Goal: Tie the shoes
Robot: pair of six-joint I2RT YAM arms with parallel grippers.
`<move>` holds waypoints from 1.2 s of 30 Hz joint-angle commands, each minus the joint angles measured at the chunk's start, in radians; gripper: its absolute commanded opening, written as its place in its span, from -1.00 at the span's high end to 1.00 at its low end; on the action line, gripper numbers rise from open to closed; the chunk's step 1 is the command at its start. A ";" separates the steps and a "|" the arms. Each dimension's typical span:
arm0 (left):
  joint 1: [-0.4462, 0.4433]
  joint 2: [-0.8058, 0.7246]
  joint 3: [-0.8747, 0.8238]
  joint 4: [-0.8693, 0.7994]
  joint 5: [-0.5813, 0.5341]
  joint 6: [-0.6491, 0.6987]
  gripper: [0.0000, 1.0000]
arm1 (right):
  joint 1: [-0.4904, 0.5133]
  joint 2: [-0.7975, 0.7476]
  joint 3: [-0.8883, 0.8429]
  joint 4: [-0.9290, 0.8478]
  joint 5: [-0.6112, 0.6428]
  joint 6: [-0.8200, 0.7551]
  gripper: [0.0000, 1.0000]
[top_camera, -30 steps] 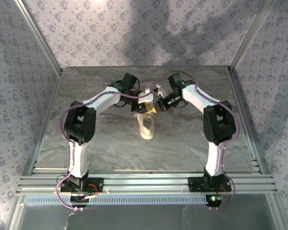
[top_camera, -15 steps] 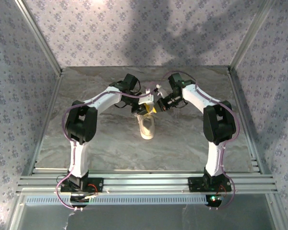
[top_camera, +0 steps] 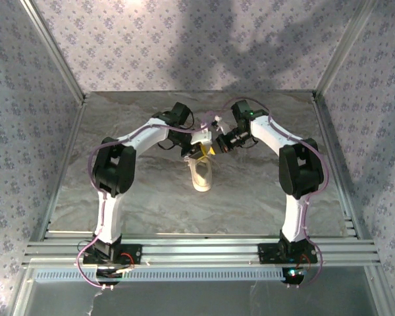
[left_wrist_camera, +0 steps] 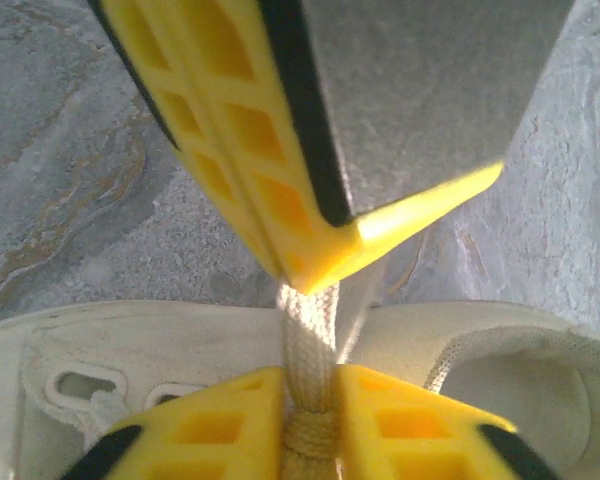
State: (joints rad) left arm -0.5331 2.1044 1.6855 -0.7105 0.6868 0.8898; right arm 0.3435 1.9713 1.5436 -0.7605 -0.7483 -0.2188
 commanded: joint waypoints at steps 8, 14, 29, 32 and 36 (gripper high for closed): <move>0.018 0.028 0.032 -0.070 0.005 -0.069 0.98 | -0.034 0.000 0.016 -0.024 -0.010 -0.007 1.00; 0.025 0.023 0.010 -0.062 -0.001 -0.092 0.99 | -0.048 -0.003 0.010 -0.028 0.009 -0.009 1.00; 0.035 0.017 -0.012 -0.050 -0.006 -0.117 0.99 | -0.097 -0.012 -0.008 -0.028 0.111 0.010 1.00; 0.036 0.017 -0.018 -0.052 -0.015 -0.126 0.99 | -0.101 -0.015 -0.009 -0.030 0.112 0.007 1.00; 0.039 0.008 -0.040 -0.047 -0.022 -0.131 0.88 | -0.107 -0.020 -0.018 -0.027 0.113 0.007 1.00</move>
State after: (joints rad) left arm -0.5236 2.1151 1.6814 -0.6804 0.7101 0.7647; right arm 0.2844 1.9713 1.5387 -0.7597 -0.7109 -0.2180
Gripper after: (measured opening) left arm 0.054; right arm 0.043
